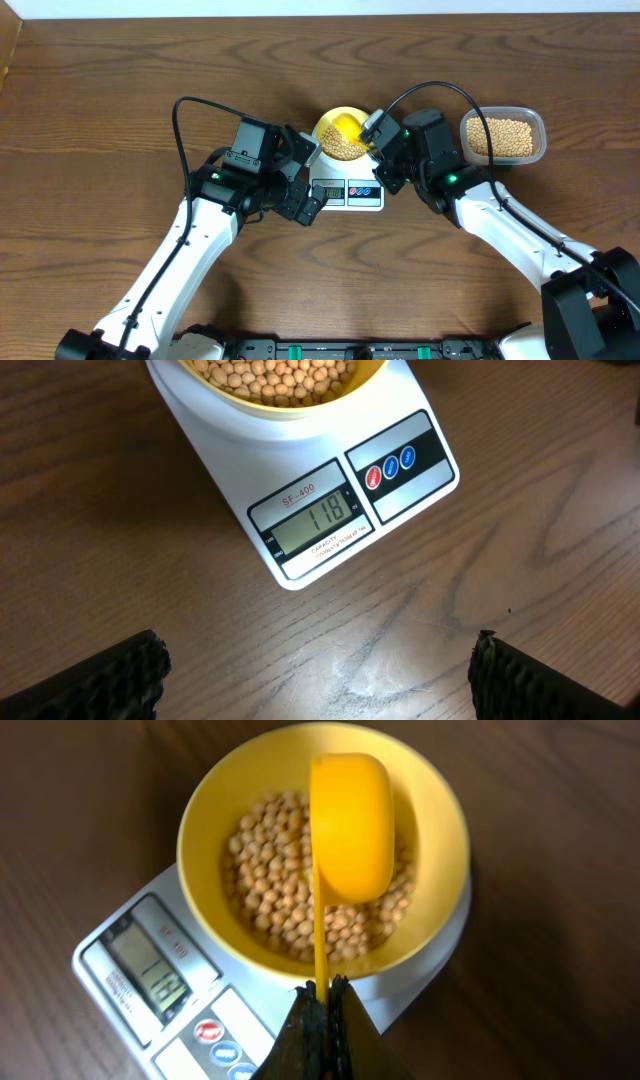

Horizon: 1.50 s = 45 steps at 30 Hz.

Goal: Scoop item into bowl and weigh 50g on scale
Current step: 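Tip the scoop over the yellow bowl to pour soybeans, then carry the empty yellow scoop right to the clear soybean tub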

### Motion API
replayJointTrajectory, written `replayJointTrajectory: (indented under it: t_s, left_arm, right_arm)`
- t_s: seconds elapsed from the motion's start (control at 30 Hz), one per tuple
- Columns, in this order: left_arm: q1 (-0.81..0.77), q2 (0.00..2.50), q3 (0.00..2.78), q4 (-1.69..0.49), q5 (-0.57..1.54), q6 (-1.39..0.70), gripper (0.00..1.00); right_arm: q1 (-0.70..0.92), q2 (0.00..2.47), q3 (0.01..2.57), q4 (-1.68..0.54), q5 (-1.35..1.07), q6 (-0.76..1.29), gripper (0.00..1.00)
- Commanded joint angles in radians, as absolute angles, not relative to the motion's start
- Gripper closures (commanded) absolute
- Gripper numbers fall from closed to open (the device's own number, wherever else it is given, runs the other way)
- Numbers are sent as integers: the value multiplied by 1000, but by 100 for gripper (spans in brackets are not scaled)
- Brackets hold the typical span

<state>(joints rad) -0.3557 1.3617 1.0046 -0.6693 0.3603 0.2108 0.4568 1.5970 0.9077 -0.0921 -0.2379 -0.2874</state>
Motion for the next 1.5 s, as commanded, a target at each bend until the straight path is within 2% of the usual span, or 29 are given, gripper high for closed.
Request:
replayJointTrajectory:
  t_s: [0.0, 0.5, 0.8, 0.87, 1.13, 1.47]
  left_arm:
    - [-357, 1365, 998, -669, 354, 224, 2]
    - [-357, 1365, 998, -669, 354, 224, 2]
    - [-357, 1365, 998, -669, 354, 224, 2]
    - [-357, 1365, 998, -669, 354, 224, 2]
    - [-357, 1365, 998, -669, 354, 224, 2]
    - [-357, 1365, 998, -669, 354, 224, 2]
  right_arm:
    - [466, 1602, 912, -113, -301, -304, 99]
    - [458, 1602, 912, -62, -350, -146, 99]
    - [405, 1602, 912, -35, -357, 93, 99]
    - [383, 1602, 912, -32, -420, 144, 99]
    - [313, 1602, 912, -14, -580, 208, 99]
    - [269, 1599, 912, 99, -620, 252, 99]
